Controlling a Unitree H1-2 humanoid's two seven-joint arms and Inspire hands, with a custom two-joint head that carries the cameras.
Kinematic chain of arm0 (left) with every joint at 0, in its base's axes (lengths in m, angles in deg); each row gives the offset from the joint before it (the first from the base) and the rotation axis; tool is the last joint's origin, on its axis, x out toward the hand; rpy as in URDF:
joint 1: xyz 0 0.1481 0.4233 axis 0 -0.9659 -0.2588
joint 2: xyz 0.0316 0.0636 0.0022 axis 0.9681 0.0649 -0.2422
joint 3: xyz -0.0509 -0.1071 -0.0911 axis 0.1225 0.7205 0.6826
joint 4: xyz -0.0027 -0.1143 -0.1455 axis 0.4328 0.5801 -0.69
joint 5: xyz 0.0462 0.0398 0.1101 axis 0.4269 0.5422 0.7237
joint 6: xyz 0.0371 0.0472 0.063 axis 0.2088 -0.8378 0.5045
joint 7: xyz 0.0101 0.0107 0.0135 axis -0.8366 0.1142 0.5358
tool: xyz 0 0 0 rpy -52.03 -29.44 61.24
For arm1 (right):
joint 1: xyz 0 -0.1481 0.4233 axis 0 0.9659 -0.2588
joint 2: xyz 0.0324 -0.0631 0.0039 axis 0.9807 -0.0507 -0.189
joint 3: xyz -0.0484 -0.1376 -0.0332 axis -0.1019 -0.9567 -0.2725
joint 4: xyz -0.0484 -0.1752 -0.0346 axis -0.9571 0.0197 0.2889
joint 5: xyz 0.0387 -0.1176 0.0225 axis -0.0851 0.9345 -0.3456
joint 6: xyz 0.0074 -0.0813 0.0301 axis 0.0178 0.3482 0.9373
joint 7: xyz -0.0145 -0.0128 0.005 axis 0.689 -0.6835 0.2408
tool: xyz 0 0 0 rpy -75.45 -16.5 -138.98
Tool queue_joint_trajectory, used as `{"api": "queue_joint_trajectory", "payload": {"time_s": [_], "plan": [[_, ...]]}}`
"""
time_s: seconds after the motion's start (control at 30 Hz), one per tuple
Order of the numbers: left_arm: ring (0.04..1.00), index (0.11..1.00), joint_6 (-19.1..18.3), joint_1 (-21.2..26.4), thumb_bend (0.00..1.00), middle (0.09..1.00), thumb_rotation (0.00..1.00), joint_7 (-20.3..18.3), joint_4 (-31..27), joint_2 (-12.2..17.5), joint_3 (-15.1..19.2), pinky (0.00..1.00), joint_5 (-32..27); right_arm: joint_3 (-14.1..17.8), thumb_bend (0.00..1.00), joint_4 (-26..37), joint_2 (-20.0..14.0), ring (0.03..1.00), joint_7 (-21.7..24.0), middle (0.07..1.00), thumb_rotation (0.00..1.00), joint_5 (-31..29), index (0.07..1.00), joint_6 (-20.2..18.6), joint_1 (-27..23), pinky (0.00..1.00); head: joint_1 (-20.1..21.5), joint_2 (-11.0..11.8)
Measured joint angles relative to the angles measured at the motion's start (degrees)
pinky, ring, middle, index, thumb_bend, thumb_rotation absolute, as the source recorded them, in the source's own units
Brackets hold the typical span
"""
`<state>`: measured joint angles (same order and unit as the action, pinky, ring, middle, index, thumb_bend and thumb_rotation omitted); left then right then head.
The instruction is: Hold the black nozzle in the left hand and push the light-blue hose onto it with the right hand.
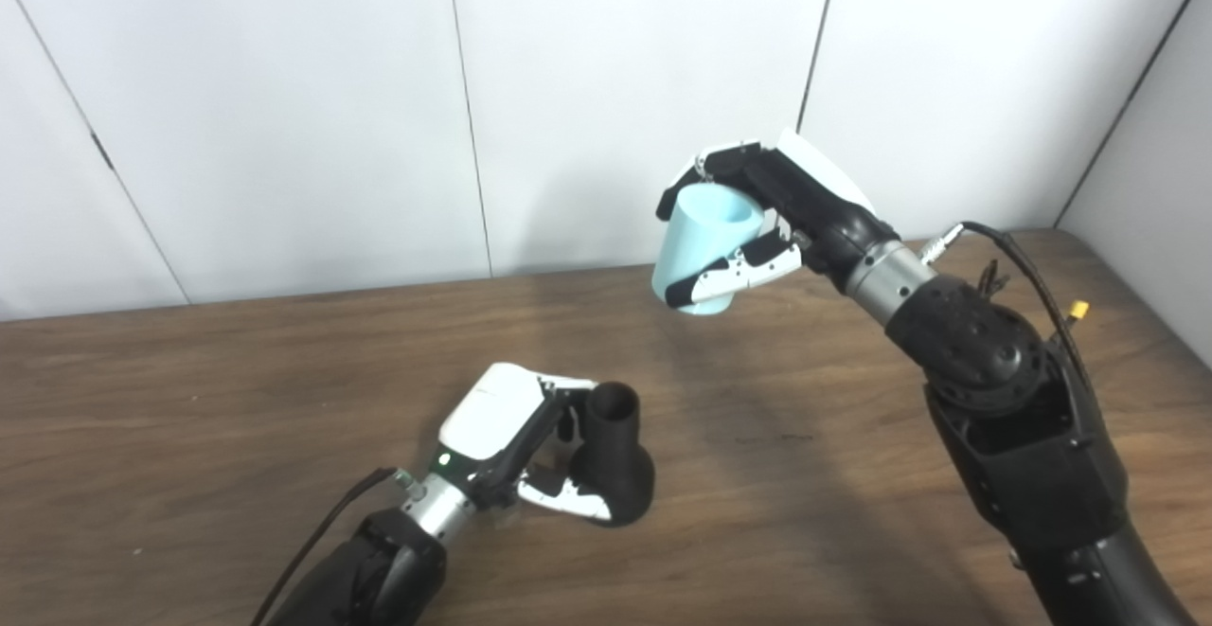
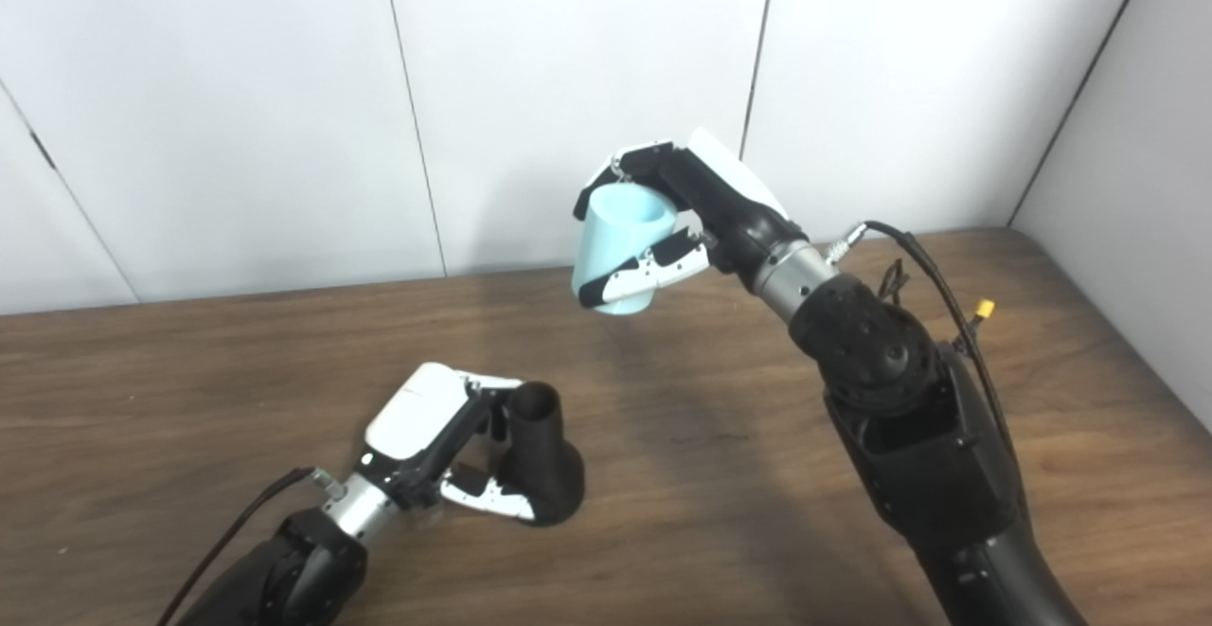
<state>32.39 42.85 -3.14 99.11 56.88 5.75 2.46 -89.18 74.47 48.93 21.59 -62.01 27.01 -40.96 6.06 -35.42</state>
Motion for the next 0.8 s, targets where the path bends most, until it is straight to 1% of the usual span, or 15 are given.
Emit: {"api": "queue_joint_trajectory", "payload": {"time_s": [0.13,0.23,0.33,0.5,0.63,0.8], "plan": [[0.358,0.510,0.1,0.3,0.52,0.424,0.00,0.0,0.5,-0.7,0.0,0.29,0.1,-1.6,0.52,0.2,-0.1,0.414,1.1,0.461,0.00,0.9,0.517,-0.3,-0.1,0.30,-0.4,-0.1],[0.362,0.508,0.1,0.3,0.52,0.427,0.00,-0.2,0.5,-0.8,0.1,0.30,0.2,-2.0,0.52,1.8,0.4,0.416,2.3,0.461,0.00,1.3,0.516,-2.2,-0.1,0.30,-1.1,-0.4],[0.366,0.507,0.1,0.3,0.52,0.431,0.00,-0.3,0.5,-0.9,0.1,0.30,0.2,-2.1,0.52,2.0,1.9,0.413,3.0,0.459,0.00,1.9,0.519,-2.4,-0.2,0.30,-1.1,-0.6],[0.363,0.507,0.1,0.4,0.52,0.427,0.00,-0.3,0.6,-1.0,0.1,0.30,0.1,-3.8,0.52,2.0,4.5,0.415,5.1,0.466,0.00,3.7,0.514,-2.5,0.1,0.30,-1.2,-1.1],[0.352,0.504,0.1,0.4,0.52,0.419,0.00,-0.7,0.6,-1.1,0.4,0.29,0.1,-4.5,0.52,2.0,5.0,0.419,5.2,0.471,0.00,4.4,0.501,-2.4,1.0,0.31,-1.3,-1.4],[0.369,0.506,0.1,0.4,0.52,0.436,0.00,-0.7,0.6,-1.2,0.4,0.31,0.1,-5.5,0.52,1.4,5.1,0.426,5.2,0.469,0.00,4.6,0.495,-2.4,2.2,0.32,-1.3,-1.5]]}}
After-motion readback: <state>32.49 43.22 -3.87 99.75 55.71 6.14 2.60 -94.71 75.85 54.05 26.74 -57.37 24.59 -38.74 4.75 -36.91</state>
